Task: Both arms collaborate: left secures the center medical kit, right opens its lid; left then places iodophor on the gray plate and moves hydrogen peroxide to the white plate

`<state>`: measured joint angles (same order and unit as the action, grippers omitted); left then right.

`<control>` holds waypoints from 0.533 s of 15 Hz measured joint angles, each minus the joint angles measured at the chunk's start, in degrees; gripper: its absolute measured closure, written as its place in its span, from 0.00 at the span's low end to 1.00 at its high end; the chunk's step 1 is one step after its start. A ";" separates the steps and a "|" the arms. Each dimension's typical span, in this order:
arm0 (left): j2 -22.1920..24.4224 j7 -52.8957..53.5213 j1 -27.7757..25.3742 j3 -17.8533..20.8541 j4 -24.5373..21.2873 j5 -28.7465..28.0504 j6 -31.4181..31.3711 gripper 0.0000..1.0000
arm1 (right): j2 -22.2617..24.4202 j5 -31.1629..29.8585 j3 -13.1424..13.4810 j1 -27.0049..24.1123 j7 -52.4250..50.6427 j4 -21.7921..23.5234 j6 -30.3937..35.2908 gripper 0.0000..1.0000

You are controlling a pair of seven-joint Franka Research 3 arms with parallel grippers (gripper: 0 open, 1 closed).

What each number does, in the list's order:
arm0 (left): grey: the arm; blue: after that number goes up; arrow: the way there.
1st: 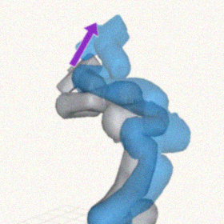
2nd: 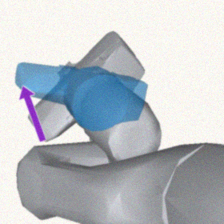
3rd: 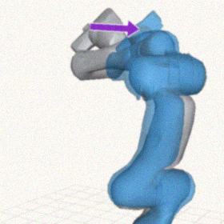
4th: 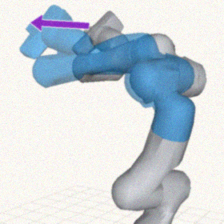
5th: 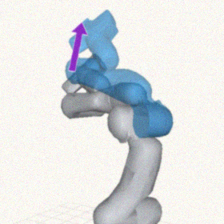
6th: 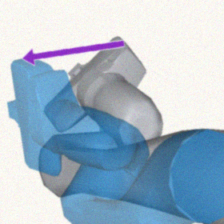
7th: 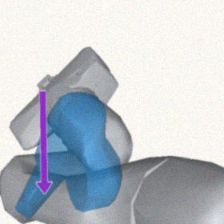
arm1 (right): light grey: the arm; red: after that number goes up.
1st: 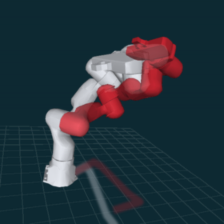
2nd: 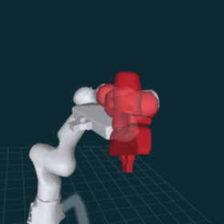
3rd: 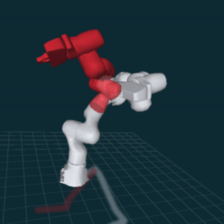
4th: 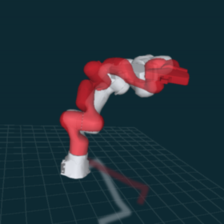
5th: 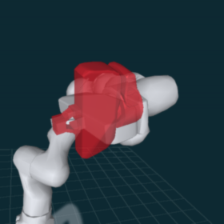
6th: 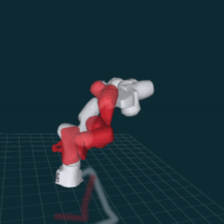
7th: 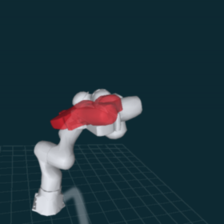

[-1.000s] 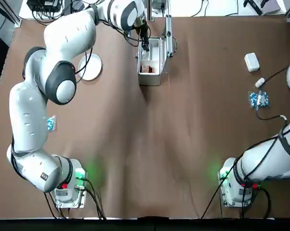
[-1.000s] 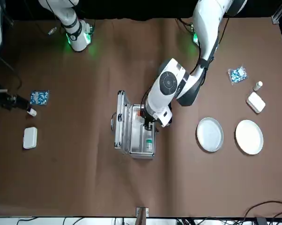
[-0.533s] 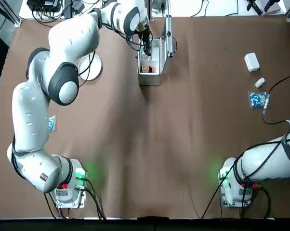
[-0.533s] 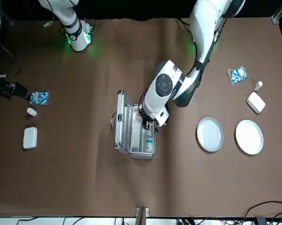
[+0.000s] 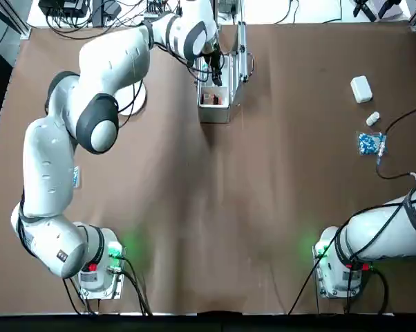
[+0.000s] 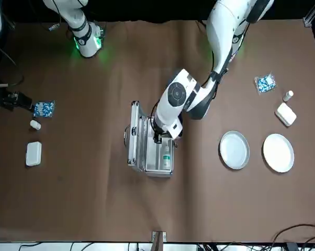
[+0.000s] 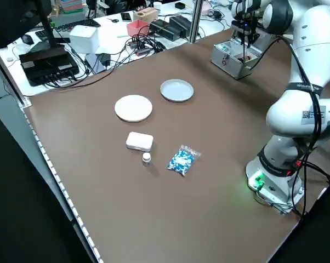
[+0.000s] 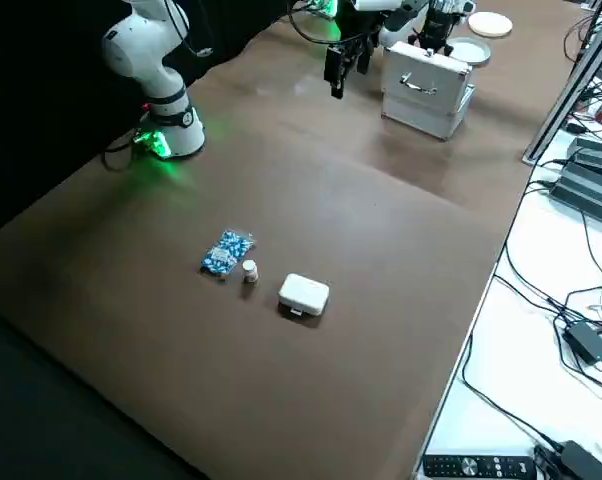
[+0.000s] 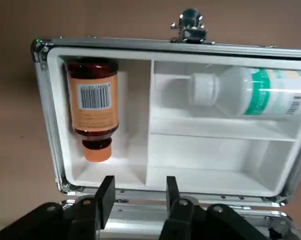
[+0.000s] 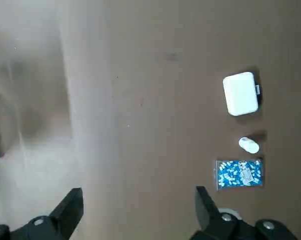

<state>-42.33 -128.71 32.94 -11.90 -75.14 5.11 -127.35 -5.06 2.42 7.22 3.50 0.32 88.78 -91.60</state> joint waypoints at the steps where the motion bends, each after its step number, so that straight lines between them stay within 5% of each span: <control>1: -0.23 -0.33 0.13 0.05 0.00 0.00 -0.13 0.51 | 0.00 0.00 0.00 0.00 0.00 0.01 0.00 0.01; 8: -1.22 -0.75 1.03 0.10 0.00 0.00 -0.20 0.51 | 0.00 -0.01 0.00 0.00 0.00 0.05 -0.03 0.01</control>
<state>-43.56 -129.47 33.97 -11.80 -75.14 5.11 -127.54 -5.06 2.41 7.22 3.50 0.32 88.82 -91.63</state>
